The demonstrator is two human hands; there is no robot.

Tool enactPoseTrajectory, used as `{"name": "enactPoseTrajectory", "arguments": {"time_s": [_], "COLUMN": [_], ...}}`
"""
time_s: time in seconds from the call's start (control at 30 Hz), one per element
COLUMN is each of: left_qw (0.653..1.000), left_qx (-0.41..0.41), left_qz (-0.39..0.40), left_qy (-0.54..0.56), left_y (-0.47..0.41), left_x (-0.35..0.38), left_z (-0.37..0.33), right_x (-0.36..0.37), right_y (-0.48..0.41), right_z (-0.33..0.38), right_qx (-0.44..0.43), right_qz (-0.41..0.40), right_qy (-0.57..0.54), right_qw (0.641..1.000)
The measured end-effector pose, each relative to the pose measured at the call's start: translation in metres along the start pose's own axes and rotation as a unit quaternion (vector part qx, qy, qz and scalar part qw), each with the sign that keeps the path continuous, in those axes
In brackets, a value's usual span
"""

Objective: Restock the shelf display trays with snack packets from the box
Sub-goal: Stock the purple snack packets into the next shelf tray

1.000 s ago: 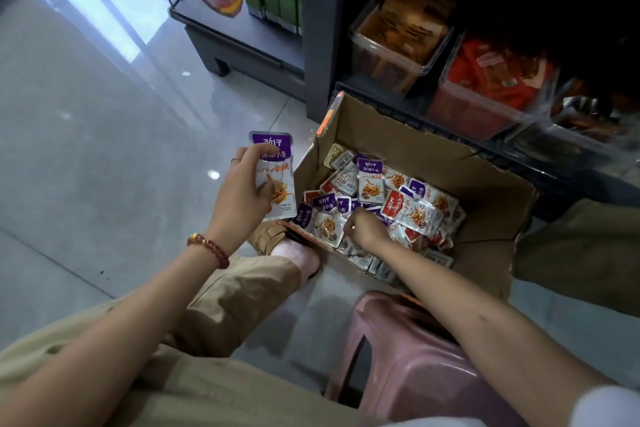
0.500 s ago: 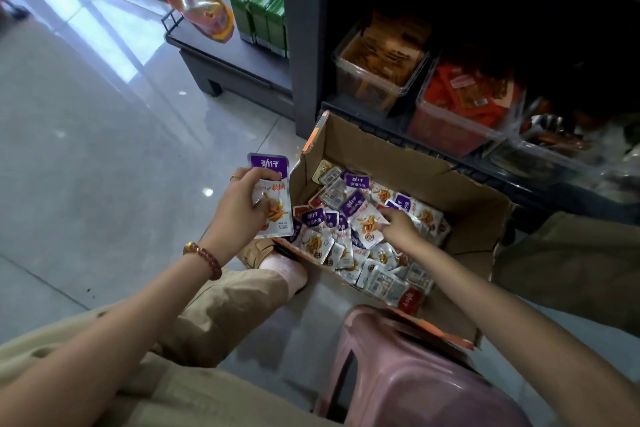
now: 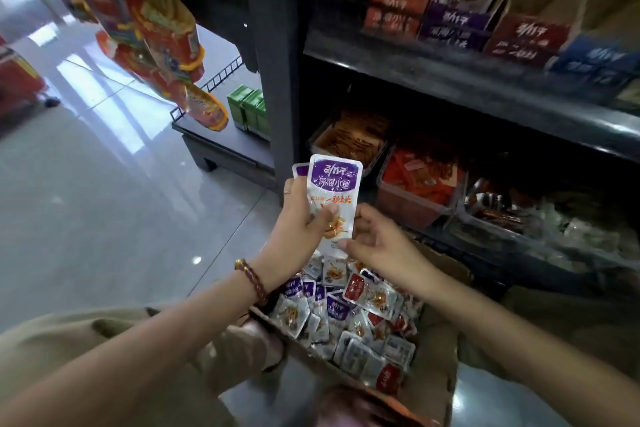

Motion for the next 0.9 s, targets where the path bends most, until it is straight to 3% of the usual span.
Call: {"name": "enactPoseTrajectory", "arguments": {"time_s": [0.07,0.17,0.37,0.5,0.77,0.9], "left_qw": [0.999,0.993,0.979,0.96,0.96,0.956], "left_qx": [0.043,0.116,0.204,0.278,0.279,0.288], "left_qz": [-0.02,-0.01,0.026,0.006,0.037,0.045], "left_qy": [-0.015,-0.007,0.0,-0.026,-0.017,-0.032], "left_y": [-0.009,-0.021,-0.037,-0.042,-0.062,-0.069], "left_x": [0.003,0.012,0.028,0.037,0.071,0.084], "left_z": [-0.023,-0.062,-0.122,-0.153,-0.17,-0.178], "right_x": [-0.022,-0.068,-0.111,-0.123,-0.16,-0.176], "right_y": [0.006,0.02,0.02,0.03,0.042,0.047], "right_z": [0.032,0.075,0.106,0.131,0.138,0.145], "right_qx": [-0.055,-0.113,-0.103,-0.157,-0.198,-0.226], "right_qz": [-0.049,-0.156,-0.131,-0.107,-0.195,-0.218], "right_qy": [0.109,0.241,0.021,0.005,-0.083,-0.063], "right_qw": [0.991,0.951,0.986,0.982,0.957,0.947]}}
Point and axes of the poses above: each hand's wrist, its own y-axis away from the middle knuckle, its own x-axis out of the palm, z = x × y, the point moved 10 cm from there along -y, towards the middle knuckle, and after that the axes turned 6 degrees about -y, right-handed, at the moved point
